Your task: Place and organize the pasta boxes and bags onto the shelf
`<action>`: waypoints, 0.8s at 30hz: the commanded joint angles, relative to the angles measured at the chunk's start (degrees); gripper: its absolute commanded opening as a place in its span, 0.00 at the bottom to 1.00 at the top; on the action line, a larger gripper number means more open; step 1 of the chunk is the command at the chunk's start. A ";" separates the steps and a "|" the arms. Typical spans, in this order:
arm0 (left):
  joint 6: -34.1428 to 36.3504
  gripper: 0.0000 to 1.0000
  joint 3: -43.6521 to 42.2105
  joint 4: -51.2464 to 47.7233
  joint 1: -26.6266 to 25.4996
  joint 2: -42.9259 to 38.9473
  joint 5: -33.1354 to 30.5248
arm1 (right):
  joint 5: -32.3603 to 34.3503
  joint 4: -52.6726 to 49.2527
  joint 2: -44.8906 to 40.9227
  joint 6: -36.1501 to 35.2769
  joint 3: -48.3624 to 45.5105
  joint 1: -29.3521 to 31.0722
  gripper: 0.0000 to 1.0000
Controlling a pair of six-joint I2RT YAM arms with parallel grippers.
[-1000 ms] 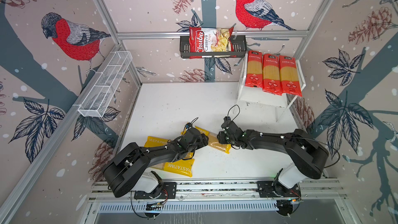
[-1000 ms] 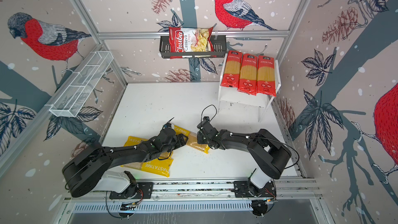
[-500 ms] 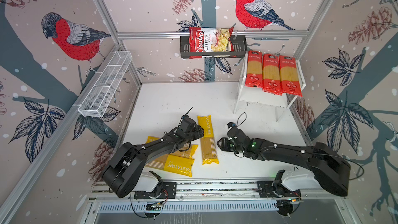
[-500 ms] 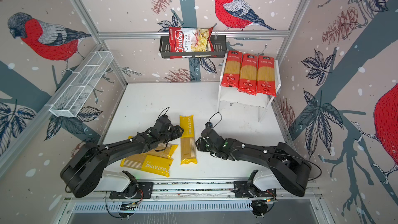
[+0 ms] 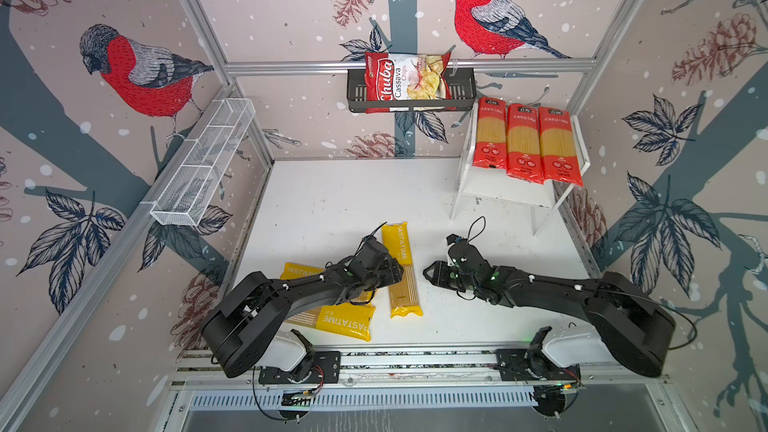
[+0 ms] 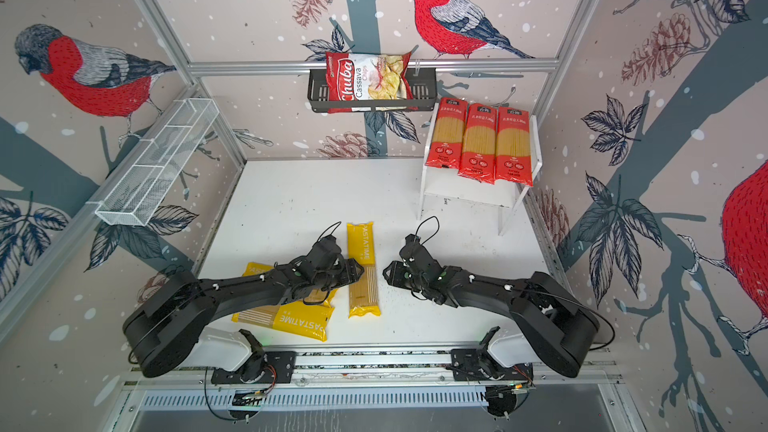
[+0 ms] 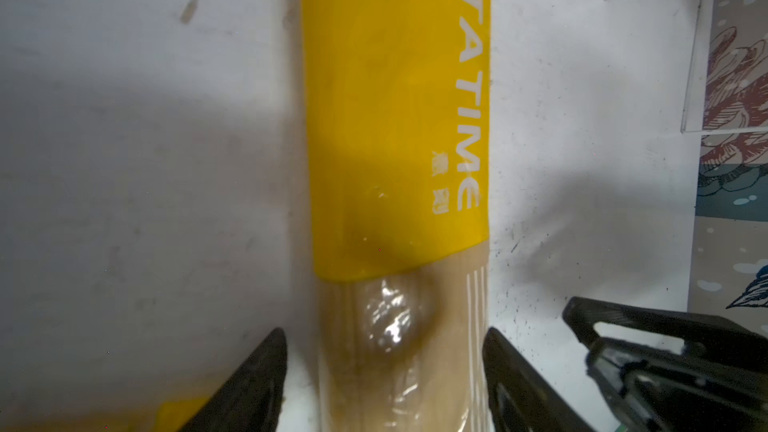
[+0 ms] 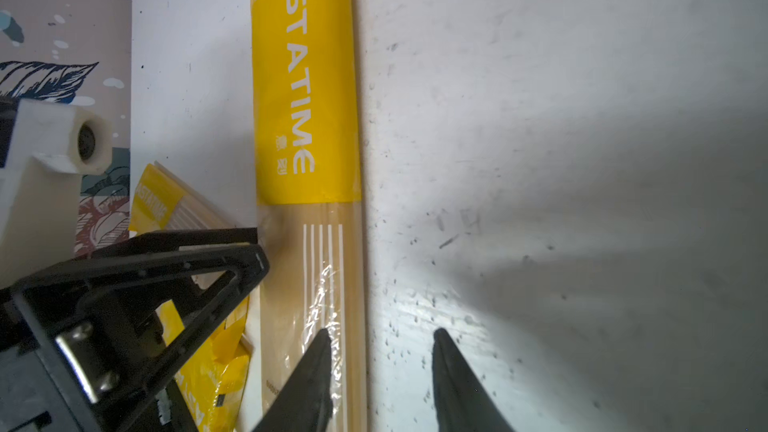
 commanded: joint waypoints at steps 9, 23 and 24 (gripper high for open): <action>-0.46 0.68 -2.97 2.73 -0.02 0.98 -6.13 | -6.42 12.04 9.59 4.39 1.82 -0.74 0.44; 0.44 0.31 -6.45 11.22 0.38 3.53 -3.05 | -10.87 28.02 21.44 10.44 0.90 1.94 0.43; 0.44 0.26 -6.81 12.12 0.42 3.86 -2.09 | -10.96 29.04 21.49 10.36 0.44 1.96 0.43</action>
